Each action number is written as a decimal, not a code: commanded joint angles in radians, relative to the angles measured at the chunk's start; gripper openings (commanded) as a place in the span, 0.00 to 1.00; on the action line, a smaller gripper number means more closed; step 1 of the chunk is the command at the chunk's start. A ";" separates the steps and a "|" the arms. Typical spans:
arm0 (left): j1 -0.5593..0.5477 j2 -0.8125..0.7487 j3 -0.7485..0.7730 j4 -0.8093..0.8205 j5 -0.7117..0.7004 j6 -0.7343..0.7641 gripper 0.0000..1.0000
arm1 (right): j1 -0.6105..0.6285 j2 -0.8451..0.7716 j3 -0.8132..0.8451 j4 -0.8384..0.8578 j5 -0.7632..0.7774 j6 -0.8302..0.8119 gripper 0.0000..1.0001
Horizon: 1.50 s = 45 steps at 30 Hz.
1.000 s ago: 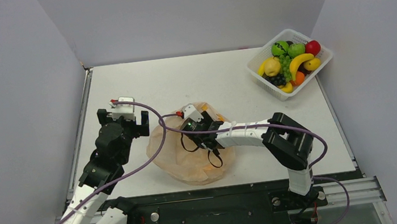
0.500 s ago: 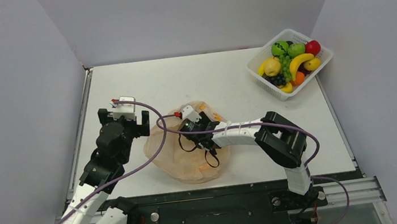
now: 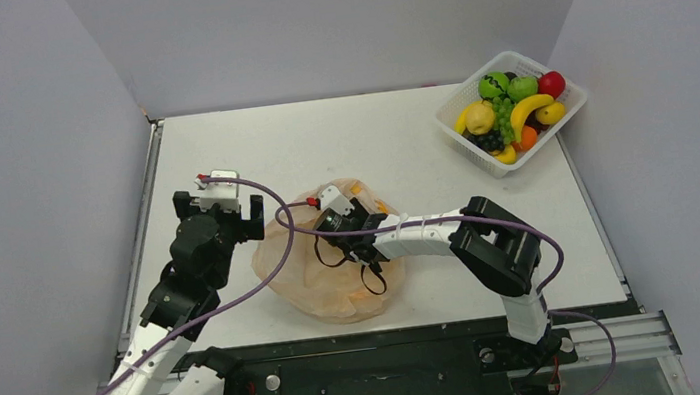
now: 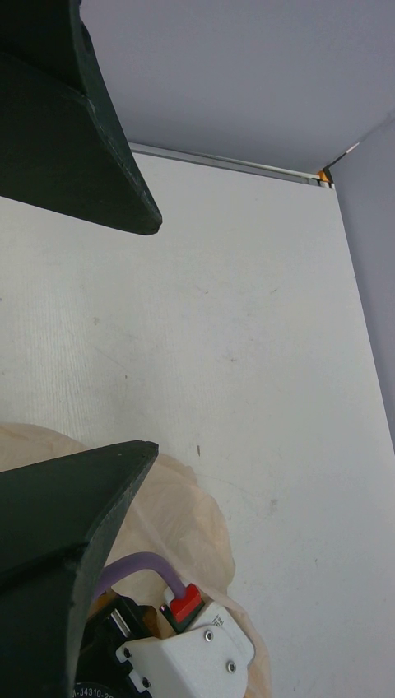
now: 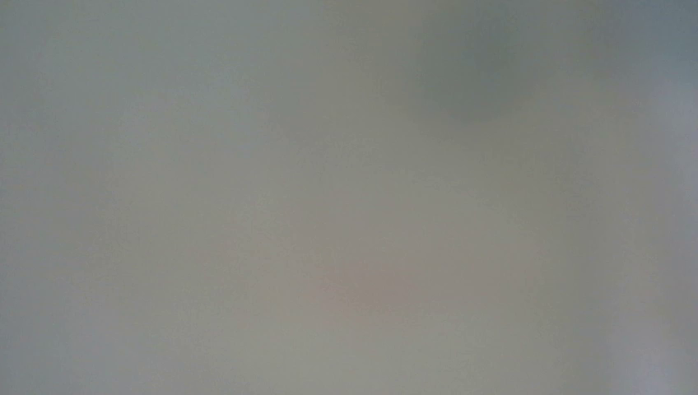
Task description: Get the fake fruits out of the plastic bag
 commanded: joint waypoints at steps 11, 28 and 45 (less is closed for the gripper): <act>0.001 0.001 0.167 -0.258 0.039 -0.057 0.96 | 0.020 -0.092 -0.006 0.029 -0.037 0.023 0.05; 0.001 -0.145 -0.009 -0.155 0.003 -0.089 0.97 | 0.048 -0.514 -0.214 0.109 -0.385 0.010 0.00; 0.036 -0.127 -0.006 -0.164 0.031 -0.104 0.97 | -0.094 -0.761 -0.142 0.173 -0.330 0.054 0.00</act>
